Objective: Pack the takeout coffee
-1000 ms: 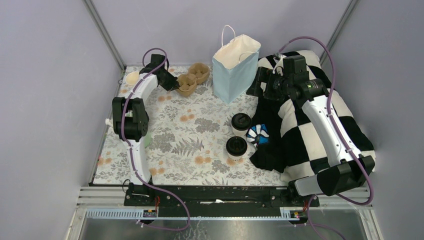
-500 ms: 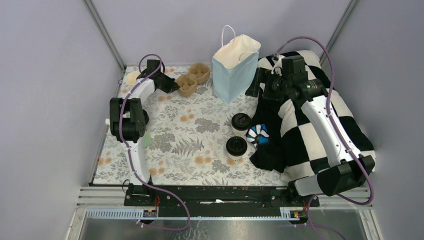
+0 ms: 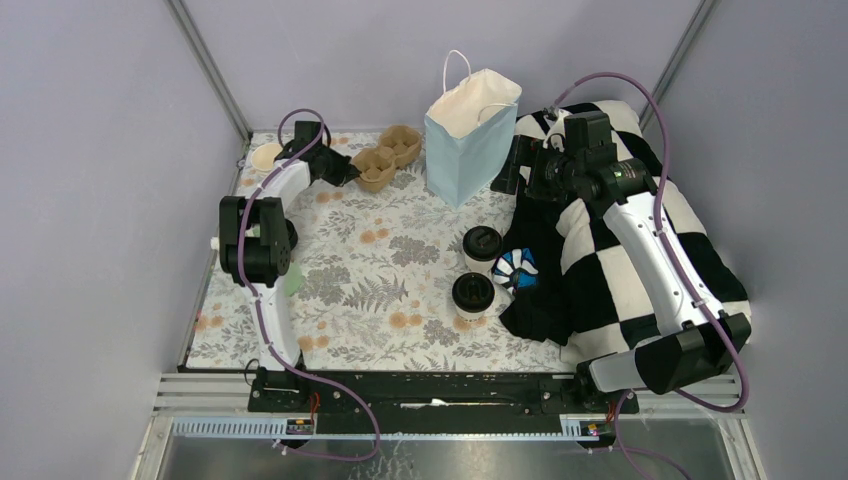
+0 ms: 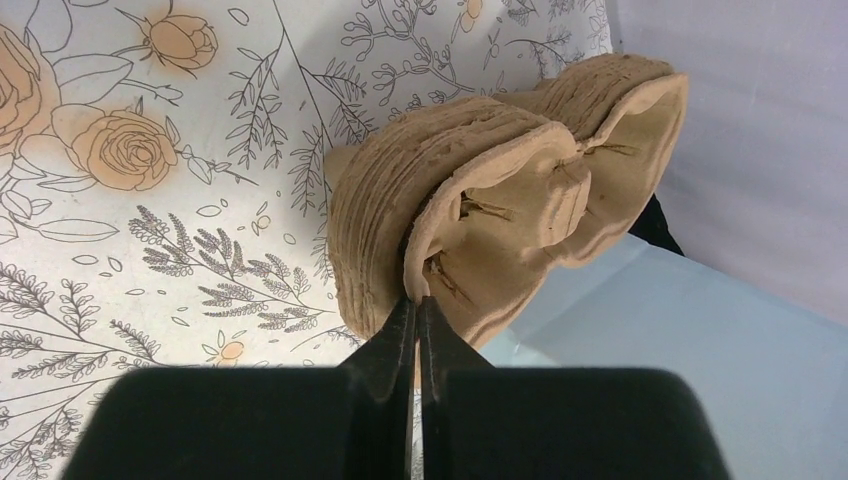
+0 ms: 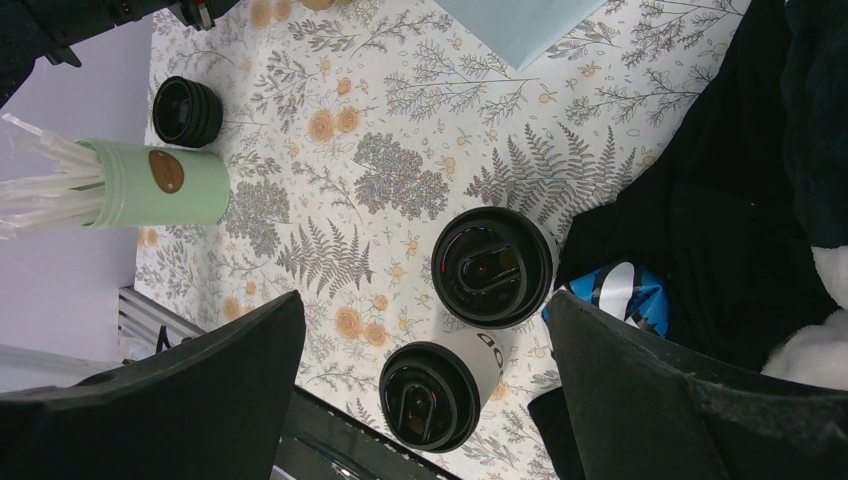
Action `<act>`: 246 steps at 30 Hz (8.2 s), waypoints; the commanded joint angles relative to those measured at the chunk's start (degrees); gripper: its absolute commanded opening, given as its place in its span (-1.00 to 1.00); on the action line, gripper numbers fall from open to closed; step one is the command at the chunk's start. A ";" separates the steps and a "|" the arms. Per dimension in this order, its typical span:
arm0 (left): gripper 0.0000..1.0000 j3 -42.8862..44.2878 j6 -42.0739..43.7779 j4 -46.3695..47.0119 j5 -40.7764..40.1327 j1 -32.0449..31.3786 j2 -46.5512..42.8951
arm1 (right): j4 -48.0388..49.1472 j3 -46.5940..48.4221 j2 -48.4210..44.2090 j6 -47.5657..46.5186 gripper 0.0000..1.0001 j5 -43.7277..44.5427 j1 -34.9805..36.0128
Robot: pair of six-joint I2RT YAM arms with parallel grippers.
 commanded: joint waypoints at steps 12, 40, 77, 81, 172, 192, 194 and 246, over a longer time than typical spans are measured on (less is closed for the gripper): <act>-1.00 -2.02 -7.20 5.58 5.63 2.04 -12.20 | 1.63 0.74 -2.48 -0.54 0.94 -0.15 0.84; -1.00 12.60 23.77 -27.51 -6.64 -0.04 -37.59 | -3.51 25.93 14.30 -6.94 0.97 -1.42 11.42; -1.00 8.31 32.02 -34.77 -5.30 -11.23 -44.56 | 32.79 29.33 37.99 12.75 0.65 -7.14 23.81; -1.00 8.68 32.15 -34.77 -5.30 -11.39 -44.29 | 33.03 29.24 38.12 12.64 0.51 -7.83 23.81; -1.00 25.03 12.11 29.15 13.30 -13.01 -0.66 | -3.60 6.40 -18.44 -18.45 -0.05 30.09 23.81; -1.00 -14.48 13.92 10.76 27.97 -7.54 -40.08 | -13.74 40.12 7.46 -14.65 -0.06 -2.36 23.83; -1.00 -19.53 14.50 11.69 29.05 -7.45 -42.60 | -14.09 40.61 8.54 -13.34 -0.06 -6.90 23.86; -1.00 -23.86 20.00 5.11 29.48 -9.38 -47.13 | 43.59 -7.64 17.11 -19.44 -0.17 -6.98 20.56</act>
